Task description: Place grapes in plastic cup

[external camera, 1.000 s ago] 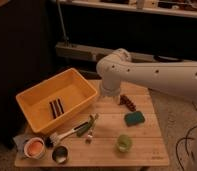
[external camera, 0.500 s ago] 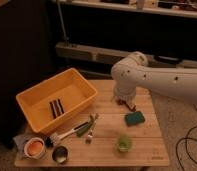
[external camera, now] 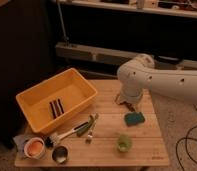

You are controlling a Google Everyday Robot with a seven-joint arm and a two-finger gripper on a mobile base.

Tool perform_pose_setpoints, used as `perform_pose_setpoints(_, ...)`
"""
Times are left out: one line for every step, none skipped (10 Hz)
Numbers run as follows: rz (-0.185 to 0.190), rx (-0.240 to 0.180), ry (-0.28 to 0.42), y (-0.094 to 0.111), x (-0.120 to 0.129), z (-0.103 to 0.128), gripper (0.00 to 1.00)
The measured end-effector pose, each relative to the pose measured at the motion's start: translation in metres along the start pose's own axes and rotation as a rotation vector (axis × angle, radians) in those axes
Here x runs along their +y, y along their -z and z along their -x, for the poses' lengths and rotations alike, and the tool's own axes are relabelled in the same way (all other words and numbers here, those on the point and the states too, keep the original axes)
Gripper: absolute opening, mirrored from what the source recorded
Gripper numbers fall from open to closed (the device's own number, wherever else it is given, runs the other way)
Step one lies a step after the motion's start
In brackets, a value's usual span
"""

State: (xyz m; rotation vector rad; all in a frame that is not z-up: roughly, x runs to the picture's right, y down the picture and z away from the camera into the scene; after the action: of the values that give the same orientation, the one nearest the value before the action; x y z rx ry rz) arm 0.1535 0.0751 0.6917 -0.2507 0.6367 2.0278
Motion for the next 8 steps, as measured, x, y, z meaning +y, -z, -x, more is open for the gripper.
perform_pose_setpoints(-0.001, -0.001, -0.002, 0.000, -0.001, 0.001, 0.65)
perform_pose_setpoints(0.000, -0.002, 0.000, 0.000, 0.000, 0.001, 0.65)
perform_pose_setpoints(0.002, -0.003, 0.006, -0.001, 0.001, 0.001, 0.65)
perform_pose_setpoints(0.013, -0.010, 0.010, -0.002, 0.000, 0.004, 0.65)
perform_pose_setpoints(0.032, -0.023, 0.024, -0.006, -0.005, 0.014, 0.65)
perform_pose_setpoints(0.061, -0.030, 0.044, -0.009, -0.007, 0.024, 0.65)
perform_pose_setpoints(0.104, -0.028, 0.062, -0.012, -0.011, 0.033, 0.65)
perform_pose_setpoints(0.205, -0.029, 0.088, -0.016, -0.024, 0.052, 0.65)
